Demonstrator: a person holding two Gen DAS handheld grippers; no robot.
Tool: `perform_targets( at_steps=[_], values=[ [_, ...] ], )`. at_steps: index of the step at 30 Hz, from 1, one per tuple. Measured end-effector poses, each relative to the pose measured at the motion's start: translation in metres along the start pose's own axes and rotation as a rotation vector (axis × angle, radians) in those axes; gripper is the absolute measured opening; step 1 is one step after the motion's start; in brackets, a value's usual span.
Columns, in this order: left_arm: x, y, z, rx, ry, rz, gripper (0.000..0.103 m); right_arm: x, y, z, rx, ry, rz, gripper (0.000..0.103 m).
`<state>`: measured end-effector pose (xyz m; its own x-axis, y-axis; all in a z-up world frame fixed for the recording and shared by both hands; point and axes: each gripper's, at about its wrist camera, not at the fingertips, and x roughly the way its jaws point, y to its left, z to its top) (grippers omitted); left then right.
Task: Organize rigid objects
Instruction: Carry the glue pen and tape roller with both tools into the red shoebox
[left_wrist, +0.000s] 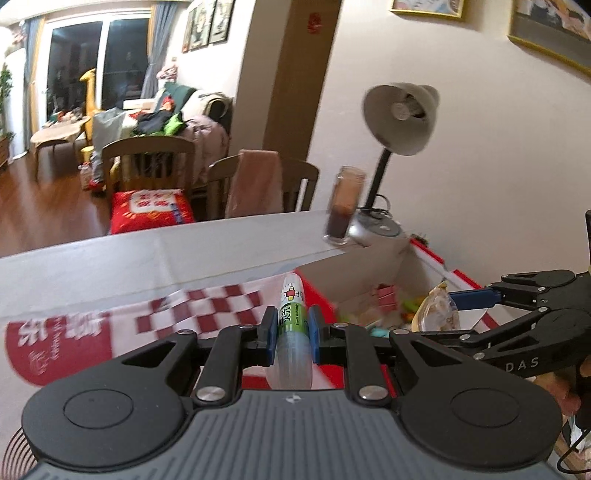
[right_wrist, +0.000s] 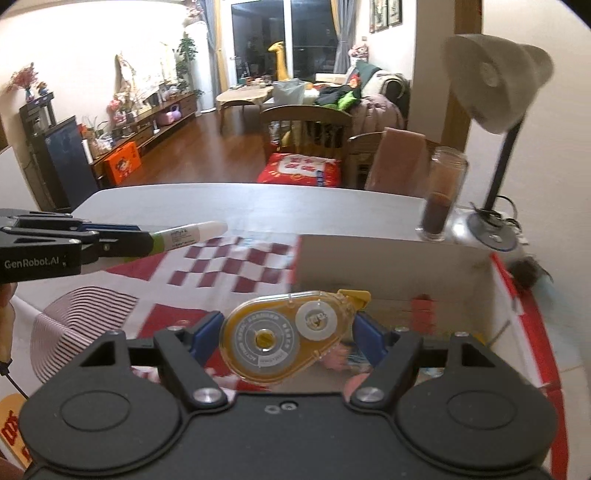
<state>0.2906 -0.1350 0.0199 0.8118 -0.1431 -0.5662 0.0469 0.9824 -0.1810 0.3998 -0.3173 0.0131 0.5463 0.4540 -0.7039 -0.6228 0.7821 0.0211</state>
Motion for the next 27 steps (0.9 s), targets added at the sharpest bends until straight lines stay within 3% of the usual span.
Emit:
perform_targets(
  at_steps=[14,27],
  values=[
    [0.093,-0.086,0.022,0.102,0.086,-0.06,0.016,0.0,-0.099,-0.014,0.052,0.024,-0.117,0.076],
    [0.173,-0.118,0.025,0.134,0.177,-0.101,0.016,0.065,-0.128,-0.023,0.001,0.175,-0.088,0.075]
  ],
)
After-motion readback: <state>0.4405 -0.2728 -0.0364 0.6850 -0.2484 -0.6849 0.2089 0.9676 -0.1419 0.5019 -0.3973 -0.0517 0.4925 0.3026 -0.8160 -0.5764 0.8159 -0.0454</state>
